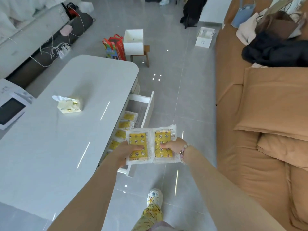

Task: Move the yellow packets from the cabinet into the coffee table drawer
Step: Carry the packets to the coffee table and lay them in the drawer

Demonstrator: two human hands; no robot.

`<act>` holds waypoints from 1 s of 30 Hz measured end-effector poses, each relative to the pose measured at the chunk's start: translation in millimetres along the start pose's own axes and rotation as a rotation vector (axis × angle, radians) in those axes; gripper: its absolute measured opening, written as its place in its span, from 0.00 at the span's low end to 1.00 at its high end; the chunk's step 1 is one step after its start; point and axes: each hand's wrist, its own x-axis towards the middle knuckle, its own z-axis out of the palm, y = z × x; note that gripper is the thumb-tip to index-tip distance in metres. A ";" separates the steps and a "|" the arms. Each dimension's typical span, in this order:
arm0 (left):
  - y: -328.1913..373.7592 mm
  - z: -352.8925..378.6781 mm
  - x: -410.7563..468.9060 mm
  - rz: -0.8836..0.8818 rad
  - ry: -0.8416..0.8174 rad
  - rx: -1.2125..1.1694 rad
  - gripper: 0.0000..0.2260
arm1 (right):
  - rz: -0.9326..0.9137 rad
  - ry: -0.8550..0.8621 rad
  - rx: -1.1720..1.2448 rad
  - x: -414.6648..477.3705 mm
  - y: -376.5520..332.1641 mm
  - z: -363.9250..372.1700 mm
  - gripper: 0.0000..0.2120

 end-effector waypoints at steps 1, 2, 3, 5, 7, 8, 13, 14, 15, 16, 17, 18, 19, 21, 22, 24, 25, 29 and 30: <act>11.0 -0.3 11.5 -0.009 -0.007 0.004 0.11 | 0.019 0.007 0.011 9.9 -9.9 -5.8 0.25; 22.4 -0.5 23.2 -0.017 -0.019 0.011 0.11 | 0.033 0.019 0.023 19.3 -19.8 -11.8 0.25; 34.2 -0.3 33.9 -0.022 -0.033 0.018 0.11 | 0.039 0.034 0.038 27.7 -28.9 -17.6 0.24; 56.0 2.3 54.6 -0.031 -0.055 0.034 0.10 | 0.049 0.035 0.066 41.4 -45.4 -29.4 0.22; 70.9 7.1 71.9 -0.052 -0.068 0.053 0.09 | 0.067 0.044 0.080 55.0 -54.3 -40.0 0.21; 76.0 9.8 79.1 -0.065 -0.075 0.062 0.09 | 0.078 0.046 0.088 60.7 -56.9 -45.1 0.21; 106.7 24.9 115.8 -0.085 -0.099 0.081 0.09 | 0.111 0.036 0.130 80.6 -77.6 -77.0 0.17; 113.9 28.9 124.7 -0.082 -0.101 0.076 0.09 | 0.112 0.032 0.108 85.7 -84.0 -85.3 0.16; 120.5 33.0 133.8 -0.081 -0.102 0.068 0.10 | 0.110 0.037 0.083 92.4 -90.4 -93.8 0.18; 126.8 37.3 142.0 -0.082 -0.102 0.059 0.10 | 0.104 0.047 0.069 101.1 -96.1 -102.3 0.20; 132.2 40.8 150.6 -0.083 -0.095 0.047 0.10 | 0.098 0.049 0.066 110.8 -101.7 -110.2 0.21; 136.9 43.8 159.5 -0.084 -0.084 0.034 0.10 | 0.084 0.040 0.060 121.5 -107.5 -117.2 0.20; 141.8 46.3 168.4 -0.086 -0.068 0.019 0.09 | 0.074 0.019 0.038 129.7 -115.8 -123.8 0.19; 152.5 51.1 183.7 -0.102 -0.039 -0.010 0.09 | 0.061 -0.023 -0.022 149.2 -127.8 -137.2 0.17; 158.7 53.5 191.1 -0.112 -0.025 -0.023 0.09 | 0.055 -0.034 -0.046 161.3 -133.0 -144.2 0.18; 170.3 58.3 205.1 -0.123 -0.005 -0.061 0.10 | 0.059 -0.043 -0.084 182.7 -144.2 -157.7 0.20; 176.2 60.5 212.1 -0.123 0.009 -0.080 0.10 | 0.066 -0.050 -0.110 192.3 -150.9 -164.7 0.21; 198.0 71.5 242.7 -0.127 0.091 -0.182 0.11 | 0.049 -0.115 -0.210 227.0 -187.9 -192.7 0.19; 201.4 73.6 250.8 -0.127 0.106 -0.206 0.11 | 0.033 -0.123 -0.242 235.0 -197.7 -198.7 0.19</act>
